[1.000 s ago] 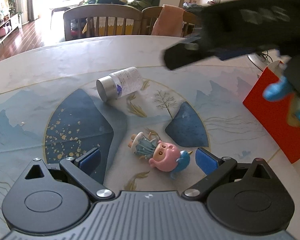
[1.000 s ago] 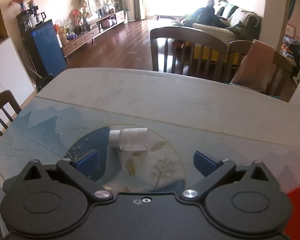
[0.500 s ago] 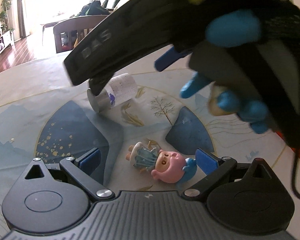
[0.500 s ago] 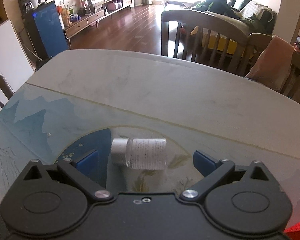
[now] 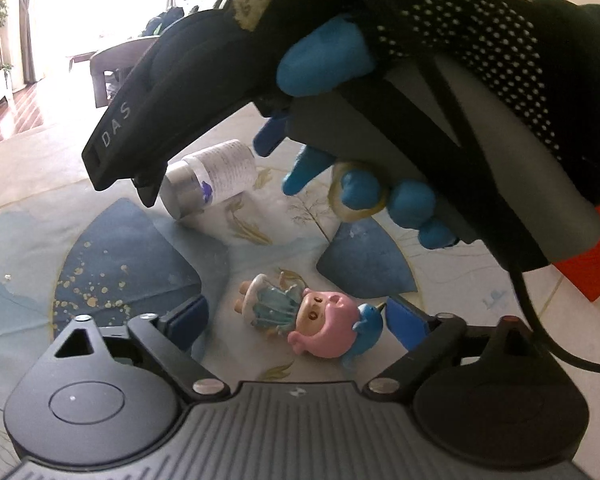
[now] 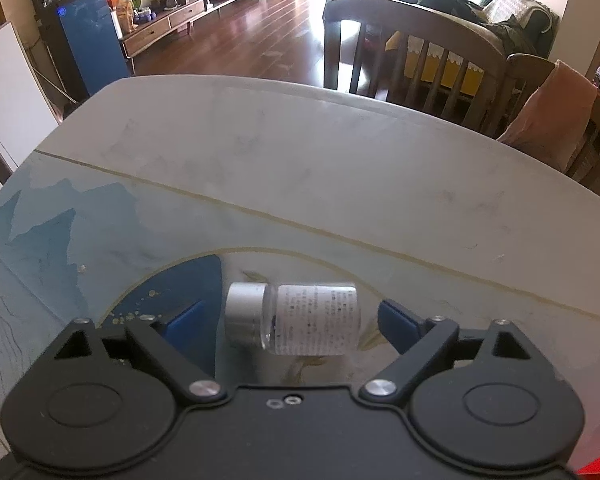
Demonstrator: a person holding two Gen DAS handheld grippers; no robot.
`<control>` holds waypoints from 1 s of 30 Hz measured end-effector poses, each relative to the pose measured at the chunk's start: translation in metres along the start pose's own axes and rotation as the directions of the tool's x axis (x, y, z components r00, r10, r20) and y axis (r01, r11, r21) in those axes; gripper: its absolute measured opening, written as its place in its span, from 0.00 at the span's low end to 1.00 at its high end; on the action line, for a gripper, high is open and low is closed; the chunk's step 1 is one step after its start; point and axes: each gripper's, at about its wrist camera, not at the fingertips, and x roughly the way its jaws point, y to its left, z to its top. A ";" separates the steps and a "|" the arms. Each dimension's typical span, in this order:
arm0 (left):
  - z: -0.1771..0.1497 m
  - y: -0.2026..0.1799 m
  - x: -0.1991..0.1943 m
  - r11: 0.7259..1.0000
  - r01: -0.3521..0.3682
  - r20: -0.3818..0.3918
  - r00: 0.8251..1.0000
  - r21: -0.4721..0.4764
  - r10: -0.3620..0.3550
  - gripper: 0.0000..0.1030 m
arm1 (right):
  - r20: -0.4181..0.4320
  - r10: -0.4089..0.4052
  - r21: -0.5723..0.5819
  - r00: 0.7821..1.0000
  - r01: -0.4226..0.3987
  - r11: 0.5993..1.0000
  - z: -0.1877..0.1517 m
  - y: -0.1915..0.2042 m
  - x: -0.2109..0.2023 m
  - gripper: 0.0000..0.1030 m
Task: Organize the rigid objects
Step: 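Grasp the pink doll figure with the left tool while the right tool grasps the white bottle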
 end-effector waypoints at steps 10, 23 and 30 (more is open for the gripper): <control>-0.003 -0.008 -0.001 1.000 -0.005 0.006 1.000 0.012 0.005 0.78 | -0.016 -0.017 0.009 1.000 0.017 1.000 -0.002 -0.003 0.001 0.65; -0.005 -0.009 -0.006 0.999 -0.020 -0.022 1.000 -0.041 0.019 0.78 | 0.039 -0.010 0.048 0.999 0.009 0.999 -0.025 -0.020 -0.048 0.65; -0.009 -0.011 -0.012 0.997 -0.032 -0.036 0.999 -0.074 0.029 0.78 | 0.073 0.002 0.076 0.997 -0.008 0.997 -0.053 -0.037 -0.095 0.65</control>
